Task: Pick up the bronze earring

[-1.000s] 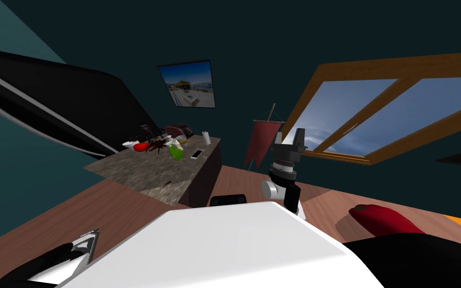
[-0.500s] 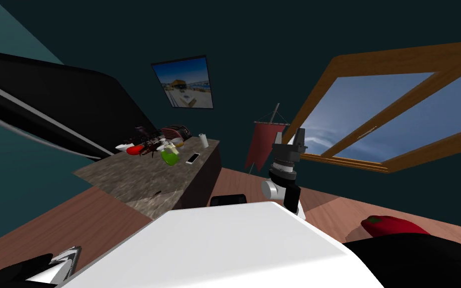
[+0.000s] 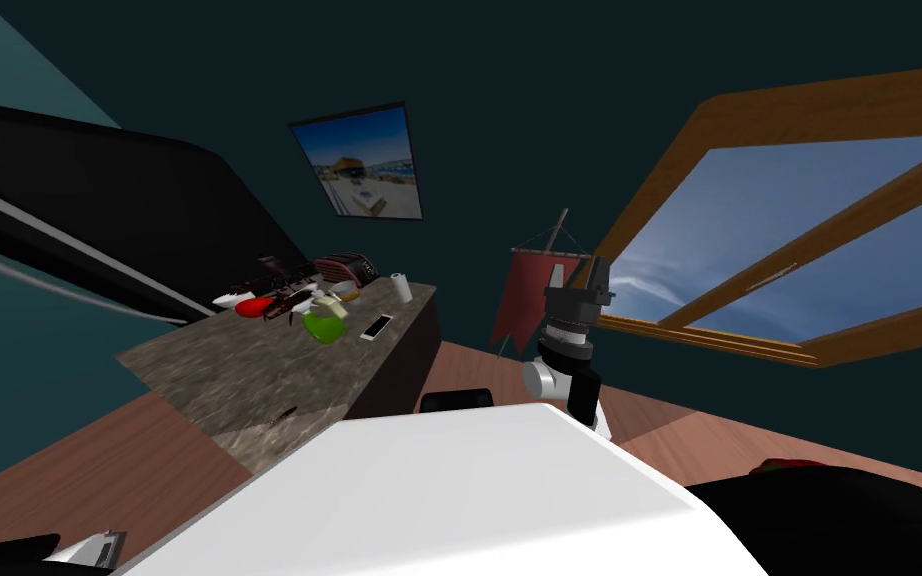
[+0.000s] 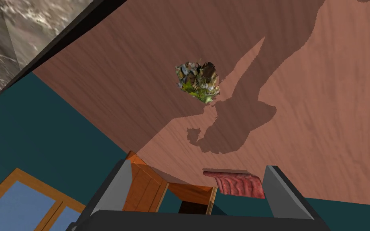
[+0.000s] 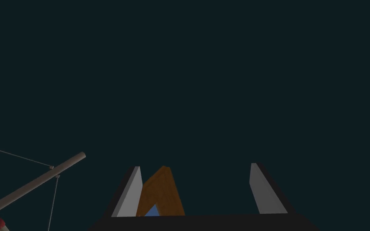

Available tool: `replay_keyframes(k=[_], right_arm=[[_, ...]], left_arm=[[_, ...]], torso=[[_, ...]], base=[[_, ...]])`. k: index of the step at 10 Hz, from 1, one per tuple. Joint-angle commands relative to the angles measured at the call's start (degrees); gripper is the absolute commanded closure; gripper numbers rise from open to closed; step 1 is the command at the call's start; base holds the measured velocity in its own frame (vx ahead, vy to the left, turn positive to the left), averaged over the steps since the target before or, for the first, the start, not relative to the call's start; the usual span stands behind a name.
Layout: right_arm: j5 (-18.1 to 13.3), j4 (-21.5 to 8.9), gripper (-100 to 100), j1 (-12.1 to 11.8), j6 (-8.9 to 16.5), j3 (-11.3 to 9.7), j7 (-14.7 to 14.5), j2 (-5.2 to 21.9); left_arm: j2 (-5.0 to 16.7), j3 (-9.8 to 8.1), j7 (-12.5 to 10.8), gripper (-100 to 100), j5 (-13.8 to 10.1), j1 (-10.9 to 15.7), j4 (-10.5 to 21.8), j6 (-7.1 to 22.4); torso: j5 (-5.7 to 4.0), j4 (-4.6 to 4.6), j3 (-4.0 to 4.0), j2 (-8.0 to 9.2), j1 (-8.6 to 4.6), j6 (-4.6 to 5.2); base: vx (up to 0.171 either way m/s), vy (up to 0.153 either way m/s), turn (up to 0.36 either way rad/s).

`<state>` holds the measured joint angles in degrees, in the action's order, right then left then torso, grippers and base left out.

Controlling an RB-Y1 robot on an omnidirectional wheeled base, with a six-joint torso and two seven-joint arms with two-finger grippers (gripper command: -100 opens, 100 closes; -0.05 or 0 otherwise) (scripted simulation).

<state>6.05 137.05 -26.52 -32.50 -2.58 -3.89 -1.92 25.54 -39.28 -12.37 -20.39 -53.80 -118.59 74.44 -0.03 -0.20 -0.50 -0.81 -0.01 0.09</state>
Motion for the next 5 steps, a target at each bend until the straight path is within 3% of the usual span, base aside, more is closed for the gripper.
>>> replay_keyframes(k=[1,2,4,5], right_arm=[[0.0,0.0,0,0.0,0.0,0.0,0.0,0.0],[0.0,0.0,0,0.0,0.0,0.0,0.0,0.0],[0.0,0.0,0,0.0,0.0,0.0,0.0,0.0],[0.0,0.0,0,0.0,0.0,0.0,0.0,0.0]], left_arm=[[1.2,-1.15,-0.6,-100,-2.8,-0.1,1.5,2.9],[1.2,-1.15,-0.6,-100,-2.8,-0.1,1.5,3.4],[3.1,-2.78,-1.4,-100,-6.6,0.1,3.8,7.1],[3.1,-2.78,-1.4,-100,-7.3,0.1,3.8,7.9]], torso=[[0.0,0.0,0.0,0.0,0.0,0.0],[0.01,-0.02,-0.08,-0.15,0.05,0.0],[0.03,0.0,0.0,0.01,0.13,0.0],[0.02,-0.04,-0.13,-0.24,0.04,0.0]], base=[[0.217,-0.046,0.018],[0.178,-0.039,0.017],[0.203,-0.042,0.017],[0.214,-0.051,0.013]])
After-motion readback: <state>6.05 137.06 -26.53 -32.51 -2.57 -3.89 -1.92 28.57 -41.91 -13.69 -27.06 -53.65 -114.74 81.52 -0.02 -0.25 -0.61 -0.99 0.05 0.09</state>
